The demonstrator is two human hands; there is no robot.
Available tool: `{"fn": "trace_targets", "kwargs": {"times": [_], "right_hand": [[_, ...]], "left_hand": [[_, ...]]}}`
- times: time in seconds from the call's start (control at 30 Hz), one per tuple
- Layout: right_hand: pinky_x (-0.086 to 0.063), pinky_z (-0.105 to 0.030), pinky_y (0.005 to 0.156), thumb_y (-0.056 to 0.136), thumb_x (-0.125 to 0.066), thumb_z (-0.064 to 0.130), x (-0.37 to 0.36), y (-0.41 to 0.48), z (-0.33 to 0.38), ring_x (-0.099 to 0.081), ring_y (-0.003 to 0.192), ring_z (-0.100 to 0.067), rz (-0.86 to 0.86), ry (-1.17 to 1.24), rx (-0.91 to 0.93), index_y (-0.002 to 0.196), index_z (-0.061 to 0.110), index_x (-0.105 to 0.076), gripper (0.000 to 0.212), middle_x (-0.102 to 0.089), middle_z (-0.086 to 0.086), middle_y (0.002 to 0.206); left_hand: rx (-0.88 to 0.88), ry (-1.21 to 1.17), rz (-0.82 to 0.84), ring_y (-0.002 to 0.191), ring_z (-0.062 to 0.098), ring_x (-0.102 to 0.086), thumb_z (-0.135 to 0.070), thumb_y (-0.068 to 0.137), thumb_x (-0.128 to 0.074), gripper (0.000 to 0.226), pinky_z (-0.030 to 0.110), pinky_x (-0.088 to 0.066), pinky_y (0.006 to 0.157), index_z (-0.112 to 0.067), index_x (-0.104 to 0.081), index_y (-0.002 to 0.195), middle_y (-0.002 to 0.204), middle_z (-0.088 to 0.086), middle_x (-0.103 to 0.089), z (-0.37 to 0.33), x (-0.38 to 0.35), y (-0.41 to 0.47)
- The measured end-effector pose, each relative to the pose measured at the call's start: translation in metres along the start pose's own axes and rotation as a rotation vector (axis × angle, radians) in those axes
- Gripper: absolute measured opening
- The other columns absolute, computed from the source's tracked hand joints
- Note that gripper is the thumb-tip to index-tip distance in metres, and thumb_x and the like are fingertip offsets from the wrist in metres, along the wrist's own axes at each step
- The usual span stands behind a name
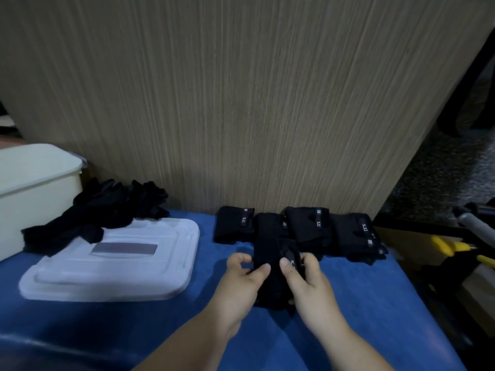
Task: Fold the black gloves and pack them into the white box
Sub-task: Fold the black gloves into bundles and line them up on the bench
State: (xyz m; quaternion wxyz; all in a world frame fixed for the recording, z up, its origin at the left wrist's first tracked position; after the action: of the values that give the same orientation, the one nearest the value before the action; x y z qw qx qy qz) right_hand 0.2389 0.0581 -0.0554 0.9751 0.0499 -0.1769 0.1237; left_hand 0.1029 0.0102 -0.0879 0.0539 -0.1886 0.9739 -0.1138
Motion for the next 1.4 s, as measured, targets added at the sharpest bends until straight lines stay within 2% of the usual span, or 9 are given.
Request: {"fn": "trace_targets", "kwargs": {"times": [0.2,0.33,0.53,0.73,0.93,1.07,1.13,1.23,1.4], "right_hand": [[-0.045,-0.024,0.065,0.091,-0.06,0.029,0.006,0.026,0.023,-0.06,0.077,-0.015,-0.083,0.04,0.051,0.092,0.017,-0.053,0.014,-0.067,-0.003,0.082],[-0.04,-0.02,0.055,0.09,-0.061,0.032,0.014,0.057,0.038,-0.054,0.065,-0.013,-0.163,-0.014,0.089,0.087,0.018,-0.05,0.017,-0.062,-0.003,0.075],[-0.036,-0.018,0.047,0.091,-0.06,0.034,0.014,0.093,0.051,-0.054,0.059,-0.009,-0.229,-0.146,0.085,0.097,0.017,-0.047,0.023,-0.059,0.004,0.069],[-0.045,-0.029,0.065,0.091,-0.061,0.031,0.004,0.116,0.048,-0.056,0.072,-0.008,-0.233,-0.227,0.091,0.107,0.021,-0.038,0.031,-0.059,0.006,0.086],[-0.04,-0.023,0.059,0.092,-0.057,0.034,-0.008,0.129,0.041,-0.058,0.078,-0.011,-0.196,-0.393,0.115,0.118,0.021,-0.033,0.038,-0.062,0.001,0.1],[-0.041,-0.024,0.055,0.093,-0.051,0.042,-0.011,0.131,0.042,-0.058,0.077,-0.013,-0.181,-0.606,0.133,0.115,0.024,-0.033,0.034,-0.061,0.001,0.093],[-0.045,-0.027,0.068,0.092,-0.049,0.048,-0.011,0.13,0.045,-0.055,0.091,-0.015,-0.199,-0.775,0.182,0.115,0.024,-0.034,0.036,-0.061,0.003,0.095],[-0.041,-0.032,0.092,0.088,-0.053,0.052,-0.01,0.13,0.047,-0.046,0.109,-0.017,-0.266,-0.895,0.269,0.122,0.027,-0.039,0.044,-0.054,0.005,0.111],[-0.038,-0.04,0.098,0.087,-0.056,0.041,-0.022,0.129,0.043,-0.047,0.124,-0.015,-0.21,-0.894,0.534,0.12,0.031,-0.056,0.034,-0.053,0.01,0.128]], "left_hand": [[-0.006,-0.189,-0.033,0.095,0.022,-0.069,-0.026,0.085,-0.069,0.037,0.051,-0.052,0.092,-0.028,-0.046,0.114,0.103,0.005,-0.071,-0.019,-0.003,0.031],[-0.071,-0.251,-0.06,0.093,0.02,-0.068,-0.019,0.089,-0.066,0.028,0.039,-0.056,0.081,-0.028,-0.045,0.105,0.102,0.006,-0.069,-0.045,-0.01,0.056],[-0.195,-0.048,-0.125,0.086,0.013,-0.064,-0.019,0.09,-0.065,0.041,0.029,-0.054,0.071,-0.021,-0.038,0.121,0.094,-0.003,-0.06,-0.077,-0.011,0.09],[-0.355,0.349,-0.186,0.08,0.001,-0.057,-0.021,0.091,-0.062,0.044,0.011,-0.043,0.061,-0.021,-0.034,0.126,0.094,-0.01,-0.056,-0.09,-0.008,0.111],[-0.406,0.577,-0.217,0.114,0.014,-0.052,-0.027,0.093,-0.058,0.052,0.019,-0.04,0.082,-0.019,-0.033,0.138,0.134,0.004,-0.048,-0.085,-0.007,0.119],[-0.46,0.744,-0.221,0.108,0.015,-0.052,-0.03,0.096,-0.051,0.045,0.024,-0.046,0.081,-0.021,-0.035,0.137,0.138,0.003,-0.039,-0.086,-0.008,0.118],[-0.48,0.885,-0.236,0.109,0.016,-0.049,-0.033,0.097,-0.048,0.041,0.027,-0.045,0.086,-0.023,-0.039,0.136,0.136,0.001,-0.038,-0.084,-0.009,0.118],[-0.589,1.097,-0.304,0.128,0.016,-0.034,-0.034,0.096,-0.045,0.039,0.032,-0.028,0.104,-0.027,-0.044,0.134,0.143,-0.005,-0.035,-0.086,-0.01,0.115],[-0.59,1.222,-0.194,0.146,0.009,-0.005,-0.031,0.102,-0.03,0.043,0.034,0.001,0.118,-0.031,-0.034,0.145,0.156,-0.014,-0.024,-0.081,-0.014,0.122]]}}
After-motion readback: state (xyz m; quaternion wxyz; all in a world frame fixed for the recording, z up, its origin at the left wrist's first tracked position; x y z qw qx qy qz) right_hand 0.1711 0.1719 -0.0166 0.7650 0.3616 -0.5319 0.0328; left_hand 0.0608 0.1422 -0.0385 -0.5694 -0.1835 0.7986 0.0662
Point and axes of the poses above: each hand's wrist, its own y-axis towards the middle knuckle, its own x-axis out of the back of the hand, z = x × y, the point moved 7 cm from there along y, towards the middle knuckle
